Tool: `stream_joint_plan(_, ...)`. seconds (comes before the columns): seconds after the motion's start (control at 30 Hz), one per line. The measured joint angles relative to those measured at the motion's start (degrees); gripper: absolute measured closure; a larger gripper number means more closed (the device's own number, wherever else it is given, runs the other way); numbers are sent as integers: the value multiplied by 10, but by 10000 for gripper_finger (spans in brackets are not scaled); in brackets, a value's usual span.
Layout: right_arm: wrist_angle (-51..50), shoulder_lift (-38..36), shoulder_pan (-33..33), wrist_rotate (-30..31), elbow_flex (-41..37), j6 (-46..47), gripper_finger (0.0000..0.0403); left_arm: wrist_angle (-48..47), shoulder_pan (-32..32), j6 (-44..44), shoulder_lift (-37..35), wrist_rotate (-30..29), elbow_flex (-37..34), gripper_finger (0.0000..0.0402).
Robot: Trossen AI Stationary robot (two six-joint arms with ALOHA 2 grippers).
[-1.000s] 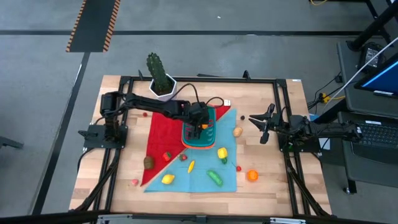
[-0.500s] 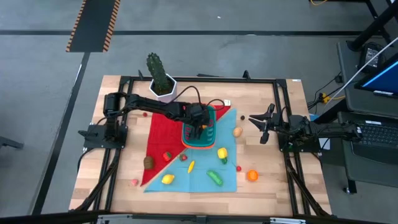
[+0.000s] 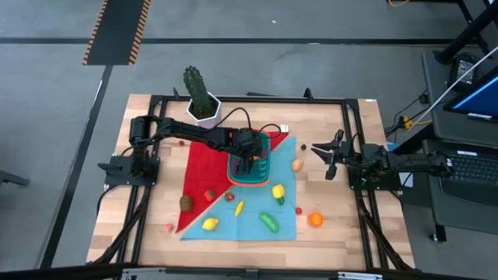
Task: Pick and placing Produce into tupperware
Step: Put the raspberry into the basket
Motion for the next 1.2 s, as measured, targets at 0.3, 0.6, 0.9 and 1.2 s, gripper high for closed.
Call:
stream_joint_plan(0.3,0,0,0,0,0,0,330,0,0,10,-41,0,0,134)
stream_joint_plan(0.6,0,0,0,0,0,1,330,-48,-14,-7,-116,0,0,134)
stream_joint_plan(0.9,0,0,0,0,0,1,330,-38,-40,-68,-229,0,-86,134)
stream_joint_plan(1.2,0,1,0,0,0,1,330,63,-80,-163,-387,-74,-258,134)
